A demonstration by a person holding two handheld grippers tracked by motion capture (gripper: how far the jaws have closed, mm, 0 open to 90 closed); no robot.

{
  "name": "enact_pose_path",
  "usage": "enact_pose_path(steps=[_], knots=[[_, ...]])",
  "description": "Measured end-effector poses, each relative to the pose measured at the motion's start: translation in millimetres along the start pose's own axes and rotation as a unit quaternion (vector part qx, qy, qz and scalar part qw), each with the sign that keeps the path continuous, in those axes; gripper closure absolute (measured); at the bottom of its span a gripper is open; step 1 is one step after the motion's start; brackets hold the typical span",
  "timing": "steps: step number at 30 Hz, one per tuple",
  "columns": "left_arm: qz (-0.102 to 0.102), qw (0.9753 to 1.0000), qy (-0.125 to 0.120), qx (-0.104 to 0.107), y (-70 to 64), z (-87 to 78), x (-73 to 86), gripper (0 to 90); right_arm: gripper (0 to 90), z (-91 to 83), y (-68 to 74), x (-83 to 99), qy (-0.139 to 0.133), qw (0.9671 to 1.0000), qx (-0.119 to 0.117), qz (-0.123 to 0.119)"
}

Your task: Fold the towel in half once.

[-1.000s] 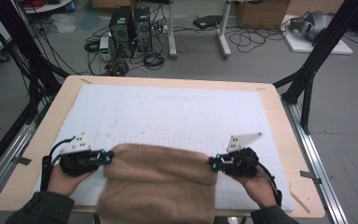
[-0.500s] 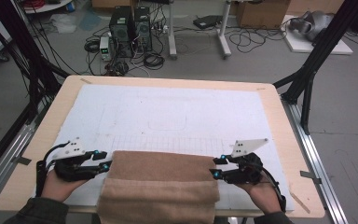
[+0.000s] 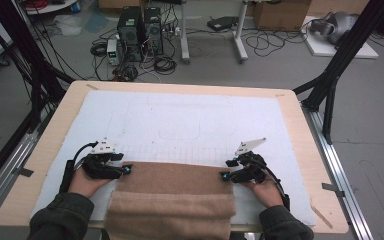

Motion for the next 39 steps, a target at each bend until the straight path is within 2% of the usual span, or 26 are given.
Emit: enact_pose_path(steps=[2, 3, 5, 7, 9, 13, 16, 18, 22, 24, 26, 29, 31, 33, 34, 35, 36, 37, 38, 39], knots=[[-0.006, 1.0000, -0.003, 0.006, 0.9, 0.8, -0.1, 42.5, 46.2, 0.7, -0.2, 0.3, -0.002, 1.0000, 0.000, 0.000], [-0.002, 0.9999, -0.004, 0.010, 0.5, 0.3, 0.0, 46.1, 48.1, 0.7, -0.9, 0.5, -0.002, 1.0000, 0.002, 0.000], [0.008, 0.9997, -0.003, 0.022, -3.9, 0.0, 0.2, 56.7, 54.0, 0.8, -1.0, 0.3, -0.003, 1.0000, 0.003, -0.001], [0.015, 0.9994, -0.002, 0.030, -9.0, -0.7, 0.0, 68.6, 63.9, 1.5, 2.5, -0.1, -0.001, 1.0000, -0.007, -0.005], [0.017, 0.9994, 0.000, 0.030, -11.0, -1.0, -0.4, 75.8, 77.4, 1.8, 7.9, -0.5, 0.007, 0.9994, -0.033, -0.010], [0.020, 0.9997, 0.001, 0.015, -9.0, -2.5, -3.4, 82.5, 83.0, -0.4, 9.4, -4.7, 0.027, 0.9987, -0.032, -0.027], [0.006, 0.9999, -0.013, 0.003, -2.5, -3.6, -9.8, 83.1, 83.7, -5.9, 4.1, -14.4, 0.021, 0.9992, -0.020, -0.026], [-0.004, 0.9998, -0.018, -0.009, 5.7, -3.6, -18.1, 83.5, 84.0, -10.1, -5.0, -24.2, 0.016, 0.9995, -0.005, -0.027], [-0.016, 0.9987, -0.039, -0.028, 22.0, -9.2, -49.7, 84.0, 84.5, -22.8, -29.3, -50.1, 0.002, 0.9995, 0.026, -0.018], [-0.026, 0.9978, -0.052, -0.033, 35.2, -15.7, -72.5, 84.1, 84.6, -32.9, -44.3, -66.1, -0.007, 0.9991, 0.039, -0.012], [-0.033, 0.9961, -0.068, -0.045, 49.4, -25.0, -98.3, 84.2, 85.3, -46.6, -58.1, -83.4, -0.016, 0.9984, 0.054, -0.007], [-0.032, 0.9941, -0.082, -0.064, 66.8, -42.4, -139.7, 84.3, 85.6, -69.1, -75.1, -110.3, -0.033, 0.9966, 0.075, -0.008], [-0.031, 0.9906, -0.106, -0.081, 75.6, -59.1, -167.7, 84.3, 85.6, -87.0, -86.3, -131.0, -0.045, 0.9943, 0.096, -0.009], [-0.035, 0.9855, -0.137, -0.093, 82.3, -72.4, -185.3, 84.2, 85.5, -106.4, -94.2, -151.3, -0.069, 0.9907, 0.116, -0.015], [-0.039, 0.9852, -0.139, -0.093, 85.4, -71.9, -187.8, 84.0, 85.5, -112.9, -97.7, -158.4, -0.077, 0.9886, 0.128, -0.017], [-0.041, 0.9859, -0.135, -0.090, 86.4, -69.4, -186.3, 83.3, 84.3, -116.1, -101.1, -164.0, -0.083, 0.9872, 0.135, -0.017], [-0.042, 0.9874, -0.126, -0.087, 87.5, -63.8, -182.4, 81.2, 79.0, -115.1, -102.3, -165.6, -0.085, 0.9873, 0.134, -0.013], [-0.046, 0.9891, -0.111, -0.085, 89.3, -56.7, -174.1, 75.9, 67.0, -110.9, -104.0, -166.1, -0.086, 0.9864, 0.140, -0.008], [-0.052, 0.9896, -0.106, -0.082, 89.9, -52.8, -168.6, 67.2, 62.0, -103.1, -106.1, -163.6, -0.079, 0.9873, 0.138, -0.001], [-0.052, 0.9902, -0.103, -0.079, 90.3, -49.0, -160.9, 64.3, 60.8, -98.2, -104.6, -160.4, -0.072, 0.9897, 0.124, 0.002]])
Point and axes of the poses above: each handheld gripper's, and its own axes: z roughly forward along the jaws, x roughly out of its underside, y roughly to its left, the point moved 9 cm from there along z, roughly forward along the jaws, and after that the axes turned 10 degrees about y, right-handed, at the moved point
